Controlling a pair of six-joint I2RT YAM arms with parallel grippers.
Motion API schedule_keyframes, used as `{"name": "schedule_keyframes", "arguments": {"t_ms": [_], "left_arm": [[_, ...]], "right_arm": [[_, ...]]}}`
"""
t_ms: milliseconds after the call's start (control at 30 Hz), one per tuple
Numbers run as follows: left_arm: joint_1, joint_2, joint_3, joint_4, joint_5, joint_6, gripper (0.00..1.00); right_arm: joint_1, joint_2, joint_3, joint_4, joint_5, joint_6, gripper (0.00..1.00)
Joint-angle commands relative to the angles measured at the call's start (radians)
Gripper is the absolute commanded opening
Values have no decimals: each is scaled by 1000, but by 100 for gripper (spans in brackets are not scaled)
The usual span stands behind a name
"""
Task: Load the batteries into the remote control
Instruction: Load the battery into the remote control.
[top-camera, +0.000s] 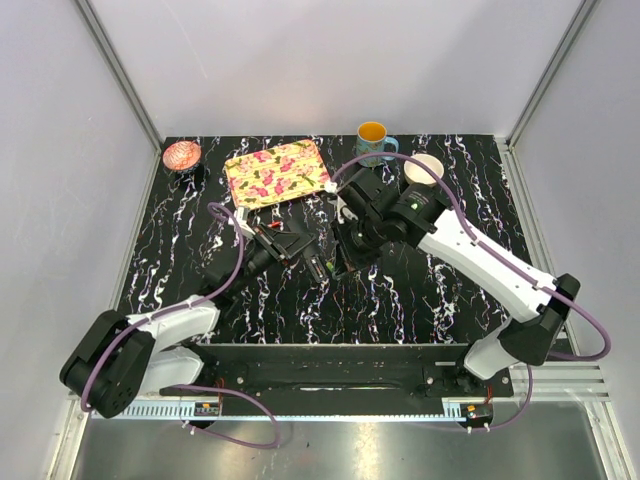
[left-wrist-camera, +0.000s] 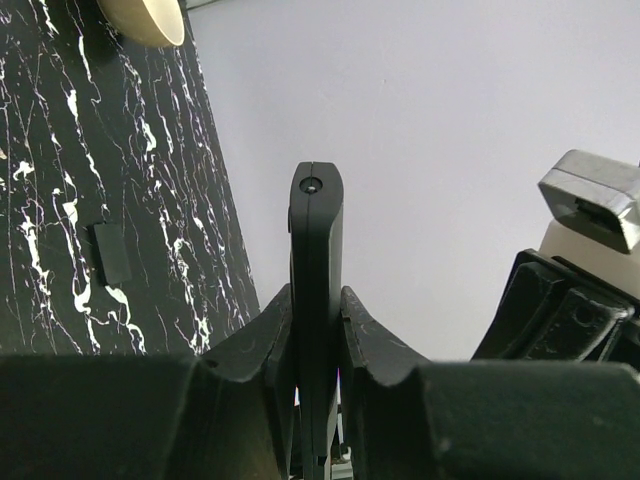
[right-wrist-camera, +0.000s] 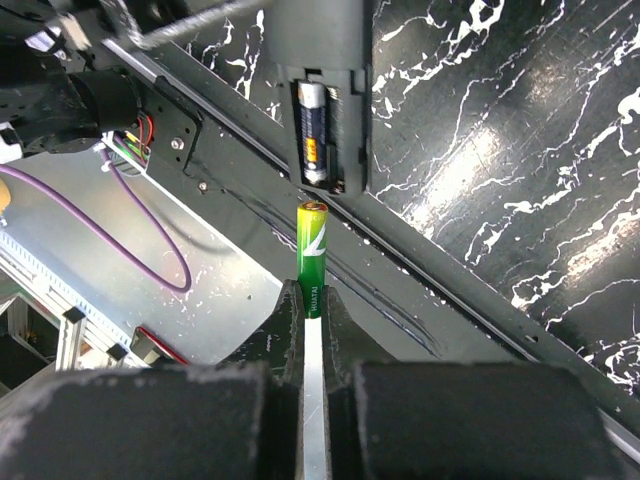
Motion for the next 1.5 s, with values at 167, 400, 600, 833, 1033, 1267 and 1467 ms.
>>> {"name": "schedule_keyframes", "arguments": {"t_ms": [167, 400, 600, 833, 1033, 1267, 1467], "left_arm": [[-36, 16, 34, 51, -86, -10, 0], [-46, 31, 8, 98, -100, -55, 0], [-50, 32, -10, 123, -103, -69, 0], [-52, 29, -41, 152, -106, -93, 0], [-55, 31, -59, 183, -99, -103, 0], [-69, 40, -73, 218, -85, -116, 0], [-75, 42, -73, 232, -79, -124, 0]], "right_arm": [[9, 92, 87, -49, -47, -20, 0], [10, 169, 148, -105, -36, -45, 0], [9, 216, 181, -141, -15, -57, 0], [7, 244, 185, -158, -1, -69, 0], [1, 264, 194, -167, 11, -82, 0], [0, 282, 208, -158, 20, -86, 0], [0, 296, 213, -154, 51, -89, 0]]}}
